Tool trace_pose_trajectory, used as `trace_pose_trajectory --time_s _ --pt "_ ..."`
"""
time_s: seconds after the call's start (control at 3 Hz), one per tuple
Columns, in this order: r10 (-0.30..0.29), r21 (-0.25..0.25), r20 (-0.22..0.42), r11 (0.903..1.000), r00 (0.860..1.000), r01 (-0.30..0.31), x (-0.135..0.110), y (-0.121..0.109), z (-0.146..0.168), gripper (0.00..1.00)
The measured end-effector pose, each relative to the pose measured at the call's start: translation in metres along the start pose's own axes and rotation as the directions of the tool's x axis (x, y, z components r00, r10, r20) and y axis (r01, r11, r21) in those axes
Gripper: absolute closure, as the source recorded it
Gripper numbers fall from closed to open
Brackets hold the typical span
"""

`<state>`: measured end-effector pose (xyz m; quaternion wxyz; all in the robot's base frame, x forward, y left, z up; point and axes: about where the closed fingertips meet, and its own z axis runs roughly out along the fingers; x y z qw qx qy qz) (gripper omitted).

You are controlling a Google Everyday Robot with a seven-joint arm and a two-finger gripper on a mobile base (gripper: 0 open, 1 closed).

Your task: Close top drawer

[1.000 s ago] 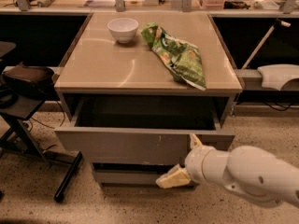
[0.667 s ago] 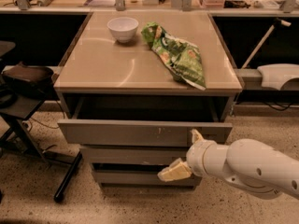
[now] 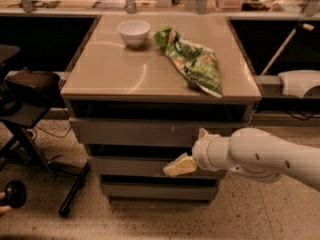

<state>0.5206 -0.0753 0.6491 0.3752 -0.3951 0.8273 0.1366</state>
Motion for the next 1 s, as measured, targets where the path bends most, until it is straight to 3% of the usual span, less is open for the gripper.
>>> trace_pose_trajectory --time_s 0.67,1.0 --pt "-0.013 -0.03 0.027 0.9995 1.0 0.014 -0.025 0.0 0.02 0.0" --pt "-0.013 -0.03 0.027 0.9995 1.0 0.014 -0.022 0.001 0.017 0.0"
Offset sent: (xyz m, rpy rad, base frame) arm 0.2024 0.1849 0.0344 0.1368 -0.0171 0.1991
